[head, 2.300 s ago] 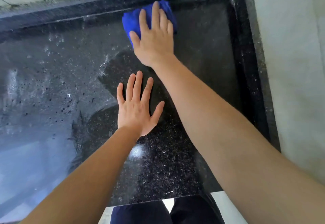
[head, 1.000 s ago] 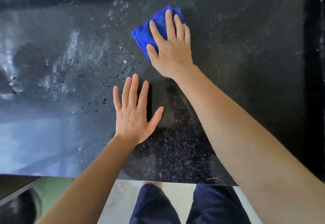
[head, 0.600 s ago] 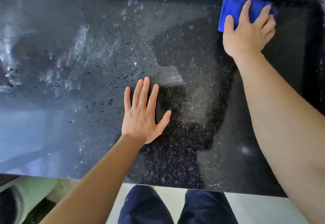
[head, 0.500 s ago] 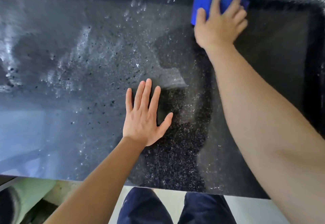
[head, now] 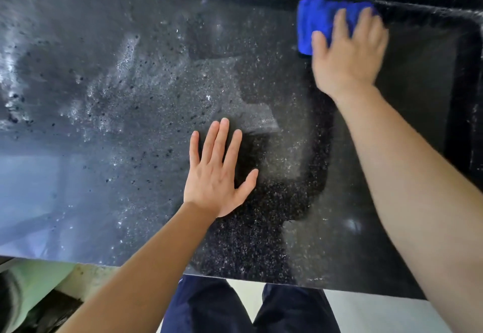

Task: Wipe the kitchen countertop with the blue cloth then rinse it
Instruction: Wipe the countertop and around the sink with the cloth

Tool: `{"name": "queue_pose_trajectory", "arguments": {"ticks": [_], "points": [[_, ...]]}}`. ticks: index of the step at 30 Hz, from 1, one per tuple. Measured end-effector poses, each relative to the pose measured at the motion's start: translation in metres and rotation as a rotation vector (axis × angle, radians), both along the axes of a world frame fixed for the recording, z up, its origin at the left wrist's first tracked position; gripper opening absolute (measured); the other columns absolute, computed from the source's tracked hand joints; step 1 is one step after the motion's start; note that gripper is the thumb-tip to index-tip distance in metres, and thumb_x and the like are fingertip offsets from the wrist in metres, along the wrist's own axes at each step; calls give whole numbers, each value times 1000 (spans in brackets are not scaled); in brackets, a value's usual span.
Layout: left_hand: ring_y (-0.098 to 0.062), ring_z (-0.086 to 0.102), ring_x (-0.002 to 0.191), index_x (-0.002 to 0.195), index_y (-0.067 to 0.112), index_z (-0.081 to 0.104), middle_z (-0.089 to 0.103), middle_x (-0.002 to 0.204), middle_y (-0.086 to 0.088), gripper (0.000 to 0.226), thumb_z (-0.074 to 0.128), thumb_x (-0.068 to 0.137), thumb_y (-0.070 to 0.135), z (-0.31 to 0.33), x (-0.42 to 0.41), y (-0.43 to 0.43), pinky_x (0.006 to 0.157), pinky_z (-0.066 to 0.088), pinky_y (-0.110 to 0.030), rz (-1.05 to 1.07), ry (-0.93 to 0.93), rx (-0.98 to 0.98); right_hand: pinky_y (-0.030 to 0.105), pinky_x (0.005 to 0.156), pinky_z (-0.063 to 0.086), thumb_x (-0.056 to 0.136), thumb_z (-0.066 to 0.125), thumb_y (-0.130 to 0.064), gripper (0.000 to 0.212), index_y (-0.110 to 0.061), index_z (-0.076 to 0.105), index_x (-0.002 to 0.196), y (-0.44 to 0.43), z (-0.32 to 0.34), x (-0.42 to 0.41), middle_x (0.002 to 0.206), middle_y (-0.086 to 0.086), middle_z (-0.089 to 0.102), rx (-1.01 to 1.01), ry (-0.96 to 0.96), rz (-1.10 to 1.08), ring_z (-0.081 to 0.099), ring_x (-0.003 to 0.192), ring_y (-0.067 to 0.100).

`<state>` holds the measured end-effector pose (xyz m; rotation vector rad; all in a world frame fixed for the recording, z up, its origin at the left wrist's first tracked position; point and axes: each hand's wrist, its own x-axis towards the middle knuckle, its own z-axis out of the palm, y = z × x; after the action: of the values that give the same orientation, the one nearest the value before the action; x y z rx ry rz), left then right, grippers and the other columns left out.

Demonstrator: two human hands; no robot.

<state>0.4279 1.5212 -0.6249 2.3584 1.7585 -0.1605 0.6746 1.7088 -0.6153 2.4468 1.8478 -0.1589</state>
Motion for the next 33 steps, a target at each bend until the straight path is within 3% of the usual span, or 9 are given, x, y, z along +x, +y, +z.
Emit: {"name": "queue_pose_trajectory", "arguments": {"ticks": [3,7,14,17,19,26,30,33], "points": [[-31,5,153,156,9,24,9,165,-17,82,31,96,64,0,0,-1,119,9,-60,-8,-11,-1,50,124,5,101,22,-54,71,-12,19,158,-8,0,35,165,20,0,-27,65,-112,2,153,36],[-31,6,153,156,9,24,10,165,-16,81,31,96,64,0,0,1,119,10,-60,-4,-8,-6,54,123,2,100,20,-51,68,-17,16,159,-5,-6,-4,166,16,-1,21,124,-131,0,153,34],[-28,6,153,155,12,25,11,165,-15,79,30,96,63,0,0,0,120,5,-59,12,-5,8,51,122,2,100,30,-48,62,-24,23,157,-18,2,-145,166,14,4,-63,210,457,3,153,35],[-28,7,153,155,13,26,12,165,-14,78,27,96,65,1,1,-1,120,4,-60,19,-5,16,48,124,4,103,30,-46,61,-23,21,158,-22,5,-138,167,13,3,-113,221,583,4,153,31],[-29,6,153,156,13,25,10,165,-14,79,24,97,66,1,1,-2,120,3,-60,18,-1,19,46,124,7,103,30,-45,60,-21,22,158,-28,7,-103,167,13,5,-102,232,546,6,153,30],[-30,-2,153,157,15,18,2,165,-15,82,17,96,70,-1,1,-2,120,2,-59,12,-6,-14,49,123,11,103,32,-43,58,-22,24,157,-76,6,56,166,16,8,-58,167,36,10,152,35],[-29,-2,153,156,14,23,4,165,-15,77,20,98,65,8,-12,-2,120,-3,-59,37,-187,-20,53,122,7,104,27,-40,57,-25,19,158,-116,2,32,166,17,4,-55,161,-90,6,152,37],[-31,5,152,154,12,27,10,164,-16,70,20,101,57,16,-43,0,120,-1,-60,117,-192,46,55,121,9,101,25,-44,60,-24,24,157,-142,-1,-31,164,20,10,-16,146,17,11,150,40]]}}
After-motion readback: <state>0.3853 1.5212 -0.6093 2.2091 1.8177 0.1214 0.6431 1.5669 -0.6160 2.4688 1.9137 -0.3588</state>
